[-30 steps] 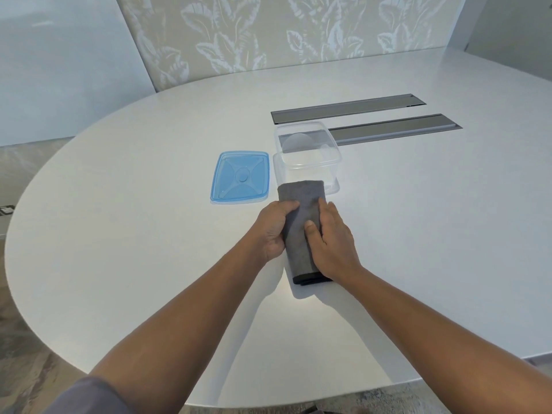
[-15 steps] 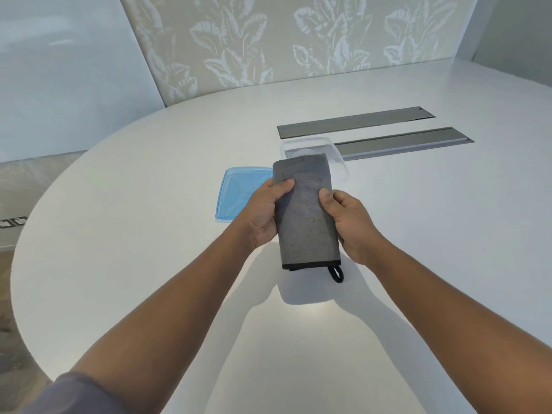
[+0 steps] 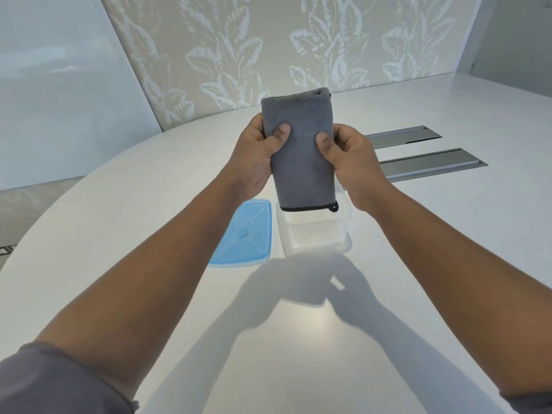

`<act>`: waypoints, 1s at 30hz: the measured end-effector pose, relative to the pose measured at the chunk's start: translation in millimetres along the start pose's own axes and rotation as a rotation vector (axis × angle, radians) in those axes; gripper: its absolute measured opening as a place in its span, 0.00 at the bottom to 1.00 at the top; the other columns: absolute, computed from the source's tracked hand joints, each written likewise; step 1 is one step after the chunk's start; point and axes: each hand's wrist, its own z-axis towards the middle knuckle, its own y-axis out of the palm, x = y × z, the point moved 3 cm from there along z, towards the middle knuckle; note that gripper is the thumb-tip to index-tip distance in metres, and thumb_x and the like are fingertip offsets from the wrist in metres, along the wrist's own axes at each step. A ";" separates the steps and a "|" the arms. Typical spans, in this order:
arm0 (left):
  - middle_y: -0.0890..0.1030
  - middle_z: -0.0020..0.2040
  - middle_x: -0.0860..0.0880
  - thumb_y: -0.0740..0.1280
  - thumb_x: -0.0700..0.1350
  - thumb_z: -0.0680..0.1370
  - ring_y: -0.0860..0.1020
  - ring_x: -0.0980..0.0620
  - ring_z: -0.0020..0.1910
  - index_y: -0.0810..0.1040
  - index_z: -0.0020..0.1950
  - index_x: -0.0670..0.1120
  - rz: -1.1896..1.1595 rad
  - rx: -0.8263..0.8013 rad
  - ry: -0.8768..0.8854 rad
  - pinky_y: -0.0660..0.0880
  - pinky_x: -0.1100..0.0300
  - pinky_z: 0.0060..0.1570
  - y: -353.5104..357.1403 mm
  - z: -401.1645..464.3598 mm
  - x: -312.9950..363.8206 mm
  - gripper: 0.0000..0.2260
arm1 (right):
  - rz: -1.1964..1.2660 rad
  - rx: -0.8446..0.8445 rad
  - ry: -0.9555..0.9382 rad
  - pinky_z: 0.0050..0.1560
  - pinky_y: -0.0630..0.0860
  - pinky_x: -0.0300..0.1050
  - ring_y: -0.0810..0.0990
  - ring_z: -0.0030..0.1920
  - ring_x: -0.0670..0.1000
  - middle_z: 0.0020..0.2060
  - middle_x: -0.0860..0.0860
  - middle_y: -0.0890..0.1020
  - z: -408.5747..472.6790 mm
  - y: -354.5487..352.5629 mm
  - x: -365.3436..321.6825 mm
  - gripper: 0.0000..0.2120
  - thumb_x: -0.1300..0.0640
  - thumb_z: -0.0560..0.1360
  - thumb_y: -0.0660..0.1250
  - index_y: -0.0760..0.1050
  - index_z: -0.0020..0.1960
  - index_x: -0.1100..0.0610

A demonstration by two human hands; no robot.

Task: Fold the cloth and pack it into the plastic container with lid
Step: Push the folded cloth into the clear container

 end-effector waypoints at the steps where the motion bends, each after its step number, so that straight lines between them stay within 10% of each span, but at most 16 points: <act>1: 0.80 0.62 0.40 0.66 0.38 0.82 0.79 0.43 0.62 0.73 0.67 0.40 0.000 0.003 -0.002 0.75 0.40 0.68 -1.8 6.9 -4.6 0.13 | -0.008 0.000 -0.004 0.49 0.81 0.42 0.84 0.46 0.44 0.48 0.49 0.86 7.5 -1.4 2.9 0.05 0.56 0.83 0.66 0.79 0.55 0.56; 10: 0.79 0.59 0.45 0.68 0.42 0.81 0.80 0.51 0.55 0.67 0.74 0.47 0.357 0.119 -0.045 0.81 0.55 0.55 -22.8 33.9 -67.0 0.22 | -0.297 -0.025 0.186 0.46 0.80 0.34 0.84 0.46 0.35 0.50 0.43 0.85 44.3 -22.9 67.0 0.09 0.49 0.80 0.69 0.82 0.55 0.52; 16: 0.77 0.64 0.48 0.66 0.48 0.81 0.76 0.50 0.60 0.70 0.73 0.49 0.891 0.112 0.086 0.73 0.58 0.59 -28.4 41.2 -84.9 0.20 | -0.622 -0.031 0.258 0.61 0.75 0.64 0.80 0.56 0.54 0.51 0.44 0.81 55.1 -27.4 94.3 0.26 0.28 0.67 0.61 0.80 0.44 0.49; 23: 0.75 0.66 0.44 0.63 0.57 0.82 0.75 0.41 0.64 0.69 0.75 0.50 1.394 0.053 -0.072 0.70 0.46 0.64 -29.7 47.3 -101.1 0.23 | -1.046 -0.034 0.343 0.58 0.69 0.59 0.76 0.56 0.59 0.52 0.49 0.77 54.4 -22.0 103.3 0.20 0.40 0.80 0.60 0.73 0.39 0.53; 30: 0.68 0.74 0.45 0.66 0.56 0.80 0.65 0.39 0.72 0.68 0.75 0.47 1.617 -0.024 -0.113 0.63 0.44 0.68 -28.4 51.6 -113.0 0.26 | -1.187 -0.135 0.393 0.63 0.69 0.60 0.71 0.65 0.60 0.63 0.54 0.73 54.2 -15.3 119.2 0.23 0.40 0.83 0.55 0.80 0.58 0.56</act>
